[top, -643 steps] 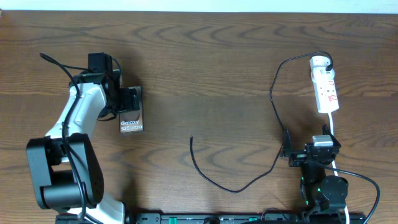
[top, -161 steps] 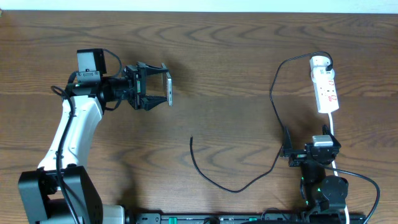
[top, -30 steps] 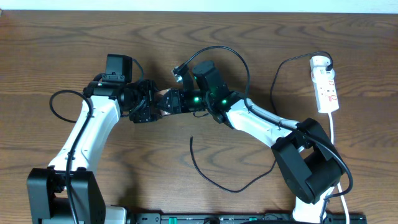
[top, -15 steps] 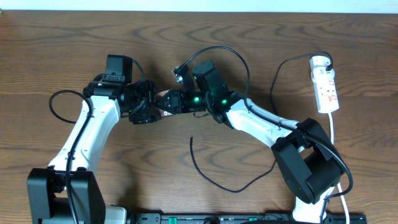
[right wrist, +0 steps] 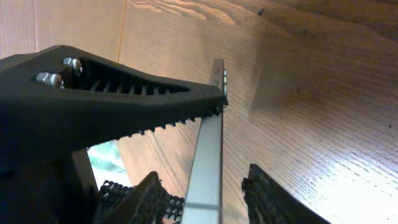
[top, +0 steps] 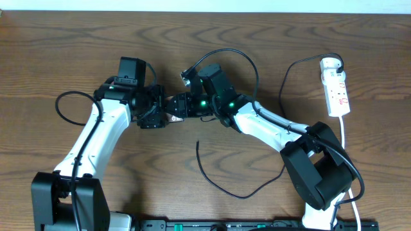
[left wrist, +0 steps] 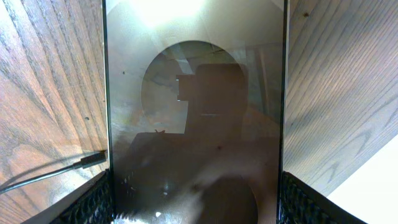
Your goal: Plug charger to phone and switch on socket
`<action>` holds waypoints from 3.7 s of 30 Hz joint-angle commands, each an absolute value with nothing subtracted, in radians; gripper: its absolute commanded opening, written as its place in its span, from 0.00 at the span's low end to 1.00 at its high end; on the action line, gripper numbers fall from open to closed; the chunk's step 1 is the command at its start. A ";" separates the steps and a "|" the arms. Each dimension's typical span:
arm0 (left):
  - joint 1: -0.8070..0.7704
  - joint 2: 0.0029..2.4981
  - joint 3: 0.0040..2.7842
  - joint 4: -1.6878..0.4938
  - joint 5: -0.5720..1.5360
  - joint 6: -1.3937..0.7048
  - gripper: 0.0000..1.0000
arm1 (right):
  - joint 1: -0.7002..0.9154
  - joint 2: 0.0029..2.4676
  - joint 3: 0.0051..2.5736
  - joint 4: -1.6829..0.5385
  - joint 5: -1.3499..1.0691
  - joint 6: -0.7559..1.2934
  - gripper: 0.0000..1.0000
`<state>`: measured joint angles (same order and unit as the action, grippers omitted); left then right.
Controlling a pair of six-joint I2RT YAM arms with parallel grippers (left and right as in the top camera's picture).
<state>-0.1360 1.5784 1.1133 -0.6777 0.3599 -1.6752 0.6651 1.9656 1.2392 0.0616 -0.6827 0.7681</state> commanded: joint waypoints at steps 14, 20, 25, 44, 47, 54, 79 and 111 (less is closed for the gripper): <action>-0.142 1.549 1.128 -0.677 0.346 -1.670 0.07 | 0.669 1.975 1.259 0.048 -0.680 0.774 0.03; -0.142 1.549 1.128 -0.677 0.346 -1.670 0.07 | 0.669 1.975 1.259 0.049 -0.680 0.774 0.02; -0.142 1.549 1.128 -0.673 0.345 -1.650 0.14 | 0.664 1.975 1.259 0.049 -0.680 0.774 0.01; -0.029 1.548 1.128 -0.538 0.448 -1.276 0.90 | 0.476 1.975 1.259 0.056 -0.698 0.797 0.02; 0.001 1.548 1.128 -0.410 0.561 -1.094 0.90 | 0.428 1.975 1.259 0.073 -0.698 0.872 0.01; 0.029 1.548 1.122 -0.179 0.692 -1.011 0.90 | 0.320 1.975 1.259 0.327 -0.763 1.219 0.01; 0.029 1.549 0.710 0.833 0.570 -1.381 0.91 | 0.449 1.975 1.259 0.715 -0.743 1.615 0.01; 0.112 1.548 0.710 0.877 0.603 -1.435 0.86 | 0.527 1.975 1.259 0.610 -0.750 1.510 0.02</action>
